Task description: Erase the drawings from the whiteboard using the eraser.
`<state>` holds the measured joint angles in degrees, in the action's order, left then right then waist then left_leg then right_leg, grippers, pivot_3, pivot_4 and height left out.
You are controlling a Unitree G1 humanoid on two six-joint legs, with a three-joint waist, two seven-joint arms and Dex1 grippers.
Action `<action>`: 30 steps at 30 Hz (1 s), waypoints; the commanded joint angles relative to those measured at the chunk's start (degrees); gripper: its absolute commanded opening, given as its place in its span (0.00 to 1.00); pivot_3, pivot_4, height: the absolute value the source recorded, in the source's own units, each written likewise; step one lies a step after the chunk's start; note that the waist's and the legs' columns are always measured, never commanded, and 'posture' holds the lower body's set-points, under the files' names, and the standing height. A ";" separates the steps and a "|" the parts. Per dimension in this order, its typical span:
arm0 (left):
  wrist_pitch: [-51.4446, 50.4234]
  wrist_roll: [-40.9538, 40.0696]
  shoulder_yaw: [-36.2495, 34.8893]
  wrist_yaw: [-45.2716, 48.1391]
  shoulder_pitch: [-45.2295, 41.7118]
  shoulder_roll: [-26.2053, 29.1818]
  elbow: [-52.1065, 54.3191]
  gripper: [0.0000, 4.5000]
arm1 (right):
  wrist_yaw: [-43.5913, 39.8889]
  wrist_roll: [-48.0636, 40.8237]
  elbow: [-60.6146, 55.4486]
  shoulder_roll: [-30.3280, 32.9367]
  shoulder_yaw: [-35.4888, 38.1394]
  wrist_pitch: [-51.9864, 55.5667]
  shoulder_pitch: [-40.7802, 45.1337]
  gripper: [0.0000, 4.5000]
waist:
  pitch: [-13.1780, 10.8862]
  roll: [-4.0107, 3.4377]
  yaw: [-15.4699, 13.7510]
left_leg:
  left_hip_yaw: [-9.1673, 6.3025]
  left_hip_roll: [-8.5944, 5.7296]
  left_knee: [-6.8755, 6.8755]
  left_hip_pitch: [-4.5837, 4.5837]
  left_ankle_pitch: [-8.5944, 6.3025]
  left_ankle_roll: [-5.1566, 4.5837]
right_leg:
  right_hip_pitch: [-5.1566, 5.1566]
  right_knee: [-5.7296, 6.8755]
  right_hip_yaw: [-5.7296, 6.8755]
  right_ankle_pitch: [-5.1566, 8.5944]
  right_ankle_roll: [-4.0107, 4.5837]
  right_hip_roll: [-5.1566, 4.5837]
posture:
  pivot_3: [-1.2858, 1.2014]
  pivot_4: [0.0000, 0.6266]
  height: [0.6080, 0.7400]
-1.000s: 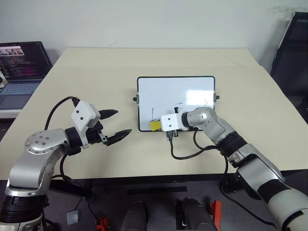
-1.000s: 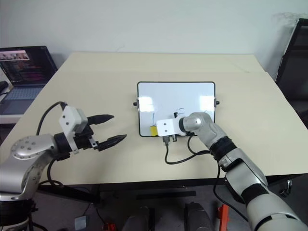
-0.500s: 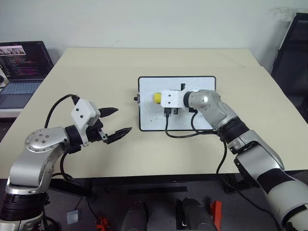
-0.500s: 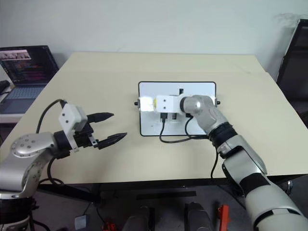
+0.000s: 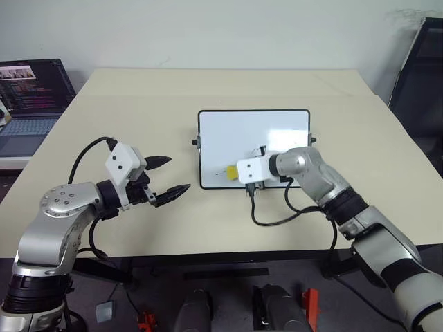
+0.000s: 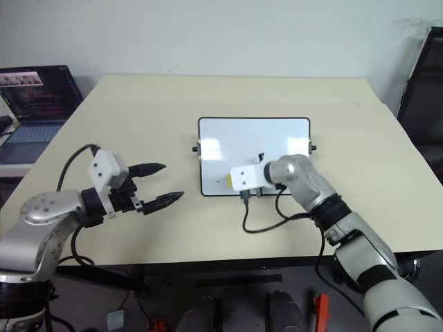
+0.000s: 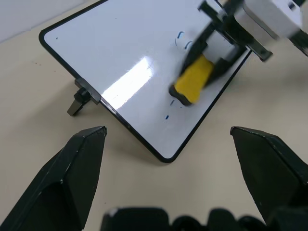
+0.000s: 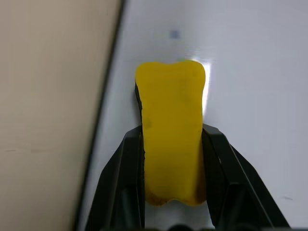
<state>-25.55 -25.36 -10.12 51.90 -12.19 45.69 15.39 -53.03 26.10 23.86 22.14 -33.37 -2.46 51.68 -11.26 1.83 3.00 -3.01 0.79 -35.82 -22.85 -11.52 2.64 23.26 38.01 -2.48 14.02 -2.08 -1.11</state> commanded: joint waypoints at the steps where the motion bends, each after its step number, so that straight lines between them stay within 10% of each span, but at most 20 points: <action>1: 0.22 0.21 0.39 0.61 -0.48 0.89 0.93 1.00 | -0.61 2.32 -0.15 0.50 -0.83 1.69 -1.02 0.26 | 0.00 0.00 0.04 | 0.00 0.00 -0.01 0.00 0.00 0.00 | 0.00 0.00 -0.01 0.00 0.00 0.00 | 0.52 0.24 1.00; 30: -0.40 3.98 1.64 1.22 5.21 2.83 1.33 1.00 | 10.49 5.42 8.06 -4.91 0.42 3.99 8.55 0.26 | 0.00 0.01 0.05 | 0.00 0.05 0.03 0.00 0.01 -0.01 | 0.06 -0.03 0.02 -0.02 0.18 0.01 | 0.52 0.24 1.00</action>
<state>-26.06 -21.31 -7.68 53.09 -6.44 47.61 15.23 -42.20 30.48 31.84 16.06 -33.24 1.11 61.04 -11.26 1.83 3.05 -3.00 0.84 -35.79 -22.86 -11.52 2.63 23.33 37.98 -2.47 14.00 -1.90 -1.11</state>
